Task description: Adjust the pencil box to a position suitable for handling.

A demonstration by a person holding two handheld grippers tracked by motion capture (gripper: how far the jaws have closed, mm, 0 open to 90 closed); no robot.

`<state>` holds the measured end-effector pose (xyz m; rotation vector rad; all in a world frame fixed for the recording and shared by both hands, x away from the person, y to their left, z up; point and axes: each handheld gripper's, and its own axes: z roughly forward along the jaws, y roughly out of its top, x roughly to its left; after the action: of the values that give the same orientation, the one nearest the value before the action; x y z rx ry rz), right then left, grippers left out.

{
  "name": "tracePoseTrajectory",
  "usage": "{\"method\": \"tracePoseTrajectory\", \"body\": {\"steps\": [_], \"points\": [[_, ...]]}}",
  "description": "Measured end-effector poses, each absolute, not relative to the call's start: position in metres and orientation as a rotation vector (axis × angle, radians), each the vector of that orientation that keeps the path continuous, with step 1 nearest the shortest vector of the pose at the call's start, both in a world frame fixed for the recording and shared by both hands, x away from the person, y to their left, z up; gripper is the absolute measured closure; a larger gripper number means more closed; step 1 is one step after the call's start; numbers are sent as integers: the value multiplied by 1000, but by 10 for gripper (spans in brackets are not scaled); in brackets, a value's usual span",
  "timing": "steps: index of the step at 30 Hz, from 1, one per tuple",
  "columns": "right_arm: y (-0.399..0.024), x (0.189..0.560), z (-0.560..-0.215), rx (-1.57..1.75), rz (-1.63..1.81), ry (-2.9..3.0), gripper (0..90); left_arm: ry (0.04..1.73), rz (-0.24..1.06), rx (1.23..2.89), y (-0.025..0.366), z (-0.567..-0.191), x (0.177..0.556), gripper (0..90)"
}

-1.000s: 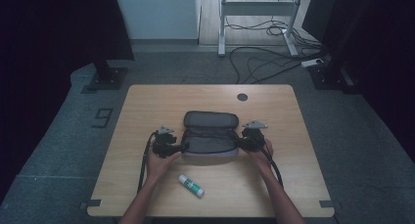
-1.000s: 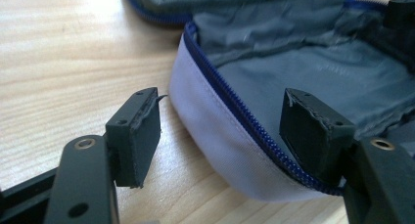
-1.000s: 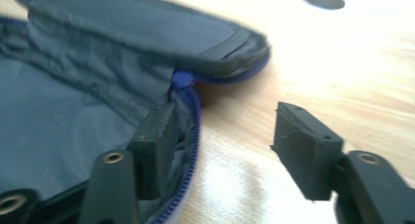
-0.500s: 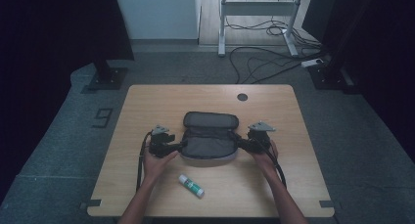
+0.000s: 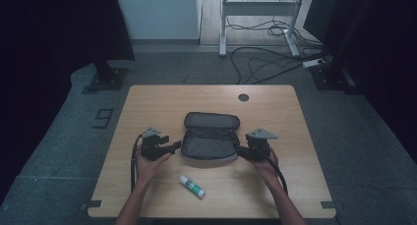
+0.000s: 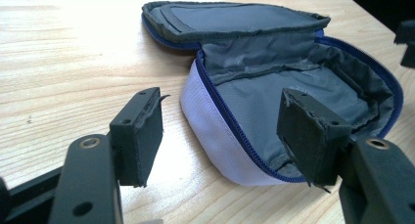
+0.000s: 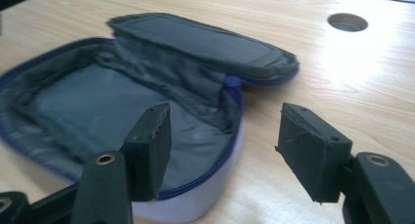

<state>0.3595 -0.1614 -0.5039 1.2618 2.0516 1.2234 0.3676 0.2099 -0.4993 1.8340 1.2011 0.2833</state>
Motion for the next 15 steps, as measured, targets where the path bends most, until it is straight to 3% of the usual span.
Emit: {"method": "tracePoseTrajectory", "body": {"steps": [15], "points": [[-140, 318, -505, 1124, 1325, 2128, 410, 1216, 258, 1822, 224, -502, 365, 351]]}}
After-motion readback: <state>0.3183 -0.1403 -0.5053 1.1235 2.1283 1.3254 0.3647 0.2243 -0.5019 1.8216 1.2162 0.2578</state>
